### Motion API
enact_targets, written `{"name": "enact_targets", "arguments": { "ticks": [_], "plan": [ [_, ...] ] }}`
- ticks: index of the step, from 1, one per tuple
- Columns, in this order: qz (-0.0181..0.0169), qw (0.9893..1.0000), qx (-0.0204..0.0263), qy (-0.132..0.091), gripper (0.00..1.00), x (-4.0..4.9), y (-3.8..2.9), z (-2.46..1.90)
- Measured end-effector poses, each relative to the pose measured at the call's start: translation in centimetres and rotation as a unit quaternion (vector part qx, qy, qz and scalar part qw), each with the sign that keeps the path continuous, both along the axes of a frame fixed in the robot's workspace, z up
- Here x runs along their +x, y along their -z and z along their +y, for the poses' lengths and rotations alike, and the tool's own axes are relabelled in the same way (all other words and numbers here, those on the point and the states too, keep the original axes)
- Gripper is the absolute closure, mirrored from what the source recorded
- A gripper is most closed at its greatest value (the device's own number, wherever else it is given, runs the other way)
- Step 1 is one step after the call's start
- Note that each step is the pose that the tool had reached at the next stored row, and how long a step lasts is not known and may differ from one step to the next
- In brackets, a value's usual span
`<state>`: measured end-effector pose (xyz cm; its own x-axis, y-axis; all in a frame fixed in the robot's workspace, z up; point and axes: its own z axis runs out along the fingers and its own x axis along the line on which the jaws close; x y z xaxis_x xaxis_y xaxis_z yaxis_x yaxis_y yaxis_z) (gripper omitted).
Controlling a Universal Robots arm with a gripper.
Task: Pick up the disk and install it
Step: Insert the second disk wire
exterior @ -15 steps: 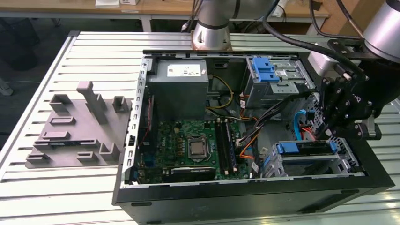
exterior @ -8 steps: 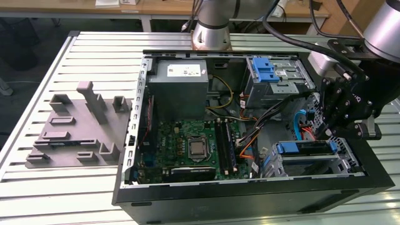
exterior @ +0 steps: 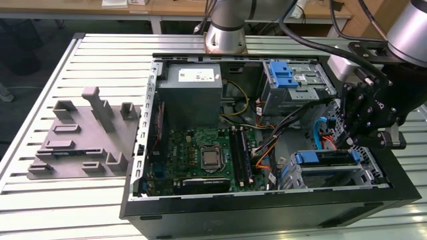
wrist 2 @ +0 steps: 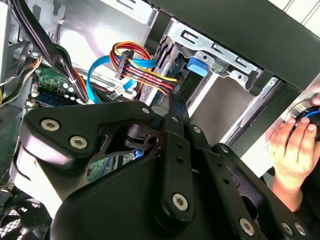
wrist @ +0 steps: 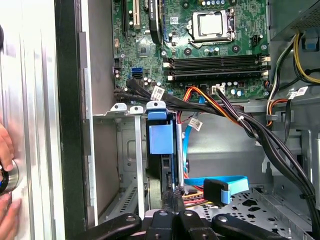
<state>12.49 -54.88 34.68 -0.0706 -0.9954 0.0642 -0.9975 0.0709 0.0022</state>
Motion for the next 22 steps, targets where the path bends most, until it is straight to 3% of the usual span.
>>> {"name": "enact_targets", "arguments": {
  "ticks": [10, 16, 22],
  "plan": [
    [-0.0001, 1.0000, 0.0000, 0.000, 0.89, -0.44, -0.03, 0.00],
    [-0.0001, 1.0000, 0.0001, 0.000, 0.89, -0.49, -0.77, 0.00],
    [-0.0001, 1.0000, 0.0005, 0.000, 0.89, -1.43, -0.81, 0.00]
  ]
}}
